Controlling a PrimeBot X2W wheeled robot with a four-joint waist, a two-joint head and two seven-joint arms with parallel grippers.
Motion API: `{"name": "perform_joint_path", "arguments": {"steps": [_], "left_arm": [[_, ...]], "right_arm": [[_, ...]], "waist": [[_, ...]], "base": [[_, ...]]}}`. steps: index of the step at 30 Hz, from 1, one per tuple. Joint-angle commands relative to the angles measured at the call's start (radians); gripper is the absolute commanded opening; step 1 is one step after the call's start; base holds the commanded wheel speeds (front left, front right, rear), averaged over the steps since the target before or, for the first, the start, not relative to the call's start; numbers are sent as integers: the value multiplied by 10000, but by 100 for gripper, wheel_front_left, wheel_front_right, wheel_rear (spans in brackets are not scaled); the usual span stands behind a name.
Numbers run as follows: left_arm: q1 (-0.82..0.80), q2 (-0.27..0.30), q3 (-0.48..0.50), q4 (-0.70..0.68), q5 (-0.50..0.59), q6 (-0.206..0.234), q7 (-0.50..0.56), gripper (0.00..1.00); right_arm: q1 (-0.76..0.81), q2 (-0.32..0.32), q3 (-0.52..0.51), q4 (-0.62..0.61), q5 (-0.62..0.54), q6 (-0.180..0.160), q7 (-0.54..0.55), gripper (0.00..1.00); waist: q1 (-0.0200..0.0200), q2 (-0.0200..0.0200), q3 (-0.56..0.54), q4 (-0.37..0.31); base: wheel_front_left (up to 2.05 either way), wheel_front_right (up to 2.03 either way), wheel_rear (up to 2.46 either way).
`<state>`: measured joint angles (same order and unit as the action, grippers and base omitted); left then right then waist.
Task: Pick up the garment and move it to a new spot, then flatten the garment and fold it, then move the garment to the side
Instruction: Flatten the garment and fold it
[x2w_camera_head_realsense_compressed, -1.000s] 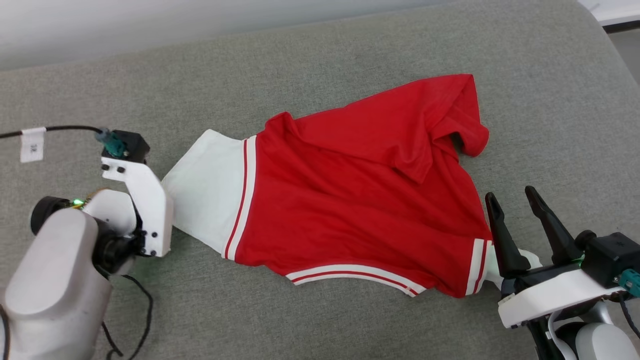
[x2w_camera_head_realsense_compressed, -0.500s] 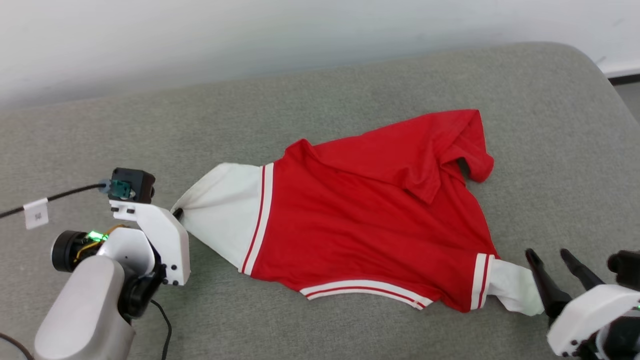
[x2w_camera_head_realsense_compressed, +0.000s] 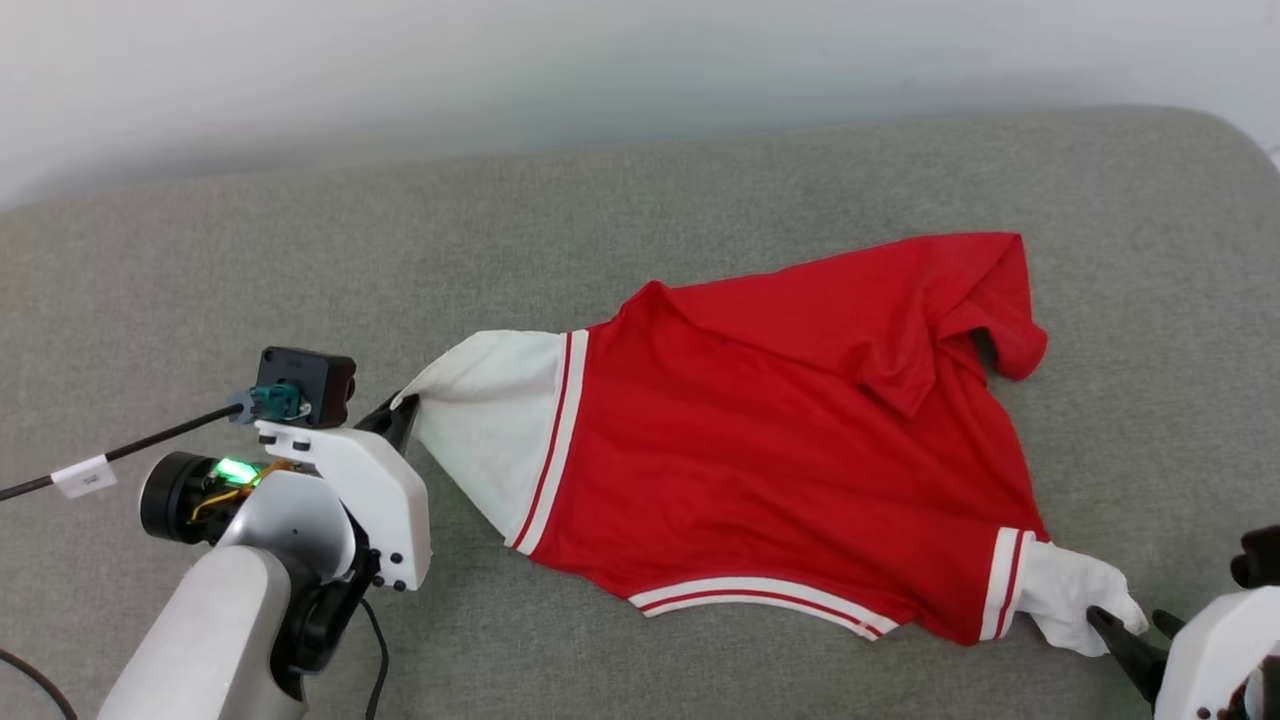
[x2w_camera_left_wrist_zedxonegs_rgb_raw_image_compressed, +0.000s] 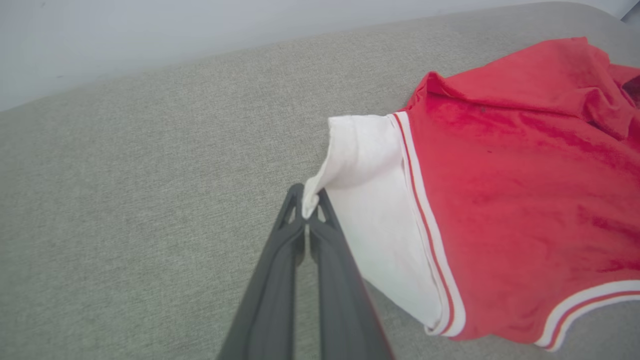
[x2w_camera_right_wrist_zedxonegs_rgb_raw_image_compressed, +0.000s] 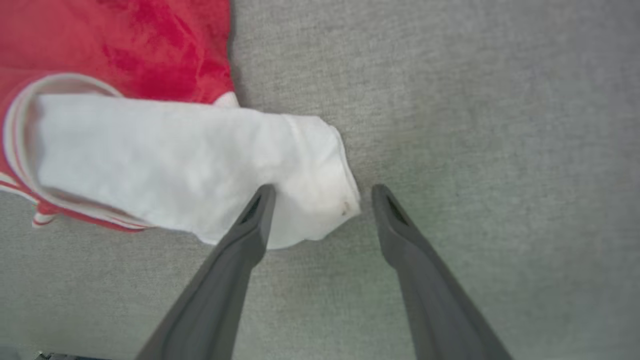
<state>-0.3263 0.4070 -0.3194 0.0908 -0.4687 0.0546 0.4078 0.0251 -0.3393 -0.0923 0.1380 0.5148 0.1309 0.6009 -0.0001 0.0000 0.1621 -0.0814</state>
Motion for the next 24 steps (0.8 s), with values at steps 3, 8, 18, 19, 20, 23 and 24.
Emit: {"name": "perform_joint_path", "arguments": {"steps": [3,8,18,19,20,23,24], "left_arm": [[-139,71,-33,-405,138,89,50,0],[-287,73,-64,-550,145,96,60,0],[-148,98,-84,-329,68,80,-183,0],[-111,112,-77,-323,67,89,-180,0],[-80,121,-59,-337,42,89,-235,0],[-81,200,28,-423,102,147,-385,0],[-86,208,69,-456,87,181,-439,0]], "right_arm": [[-523,118,143,412,133,-3,215,100],[-839,158,544,1317,368,-3,402,100],[-887,-27,778,1685,630,-5,661,0],[-890,-77,705,1519,560,-5,663,0],[-903,-183,637,1291,470,-5,613,0],[-994,-400,406,470,231,-3,494,0],[-1018,-460,337,212,148,-5,468,0]], "waist": [[1,0,575,211],[1,0,878,313],[1,0,549,328],[1,0,454,313],[1,0,351,297],[1,0,34,240],[1,0,-75,221]], "base": [[0,0,0],[0,0,0],[0,0,0],[0,0,0],[0,0,0],[0,0,0],[0,0,0]]}}
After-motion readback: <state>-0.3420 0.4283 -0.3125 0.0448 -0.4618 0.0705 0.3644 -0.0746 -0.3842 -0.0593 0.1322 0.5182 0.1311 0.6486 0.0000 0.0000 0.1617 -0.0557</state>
